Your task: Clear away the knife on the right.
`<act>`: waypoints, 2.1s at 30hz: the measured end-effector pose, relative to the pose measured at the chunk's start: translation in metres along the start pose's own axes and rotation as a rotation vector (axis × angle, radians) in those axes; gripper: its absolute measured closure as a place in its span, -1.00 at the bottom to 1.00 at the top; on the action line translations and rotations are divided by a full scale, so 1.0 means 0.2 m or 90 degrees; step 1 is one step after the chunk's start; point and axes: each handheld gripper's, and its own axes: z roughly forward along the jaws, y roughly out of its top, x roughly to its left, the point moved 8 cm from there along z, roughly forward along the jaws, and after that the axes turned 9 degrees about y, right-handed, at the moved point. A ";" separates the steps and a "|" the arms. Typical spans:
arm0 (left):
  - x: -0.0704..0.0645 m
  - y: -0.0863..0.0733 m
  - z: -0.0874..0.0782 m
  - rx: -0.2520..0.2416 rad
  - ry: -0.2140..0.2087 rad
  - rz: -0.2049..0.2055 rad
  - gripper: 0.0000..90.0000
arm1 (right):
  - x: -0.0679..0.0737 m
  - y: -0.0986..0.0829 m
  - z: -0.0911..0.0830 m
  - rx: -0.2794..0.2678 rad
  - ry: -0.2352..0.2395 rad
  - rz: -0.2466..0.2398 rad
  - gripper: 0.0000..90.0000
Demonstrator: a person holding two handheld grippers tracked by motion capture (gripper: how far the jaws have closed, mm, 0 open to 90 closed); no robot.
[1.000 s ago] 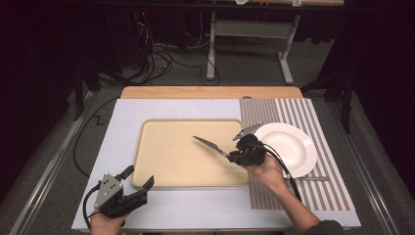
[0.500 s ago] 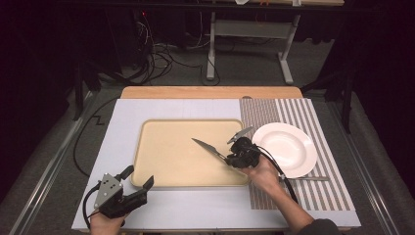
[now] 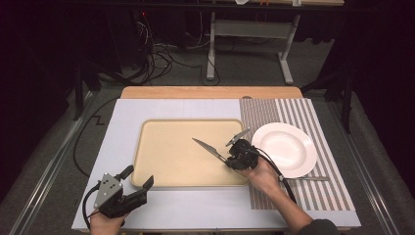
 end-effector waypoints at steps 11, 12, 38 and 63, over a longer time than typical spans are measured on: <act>0.00 0.00 0.00 0.000 0.001 0.001 -0.44 | -0.05 0.00 -0.01 -0.004 -0.027 0.010 0.69; 0.00 0.00 0.00 0.000 0.001 0.001 -0.44 | -0.05 0.00 -0.01 -0.004 -0.029 0.007 0.68; 0.00 0.00 0.00 0.003 0.002 0.002 -0.44 | -0.13 -0.02 -0.04 -0.008 -0.047 0.039 0.61; 0.01 0.00 0.00 0.002 0.004 0.000 -0.45 | -0.14 -0.02 -0.13 -0.089 -0.048 0.033 0.24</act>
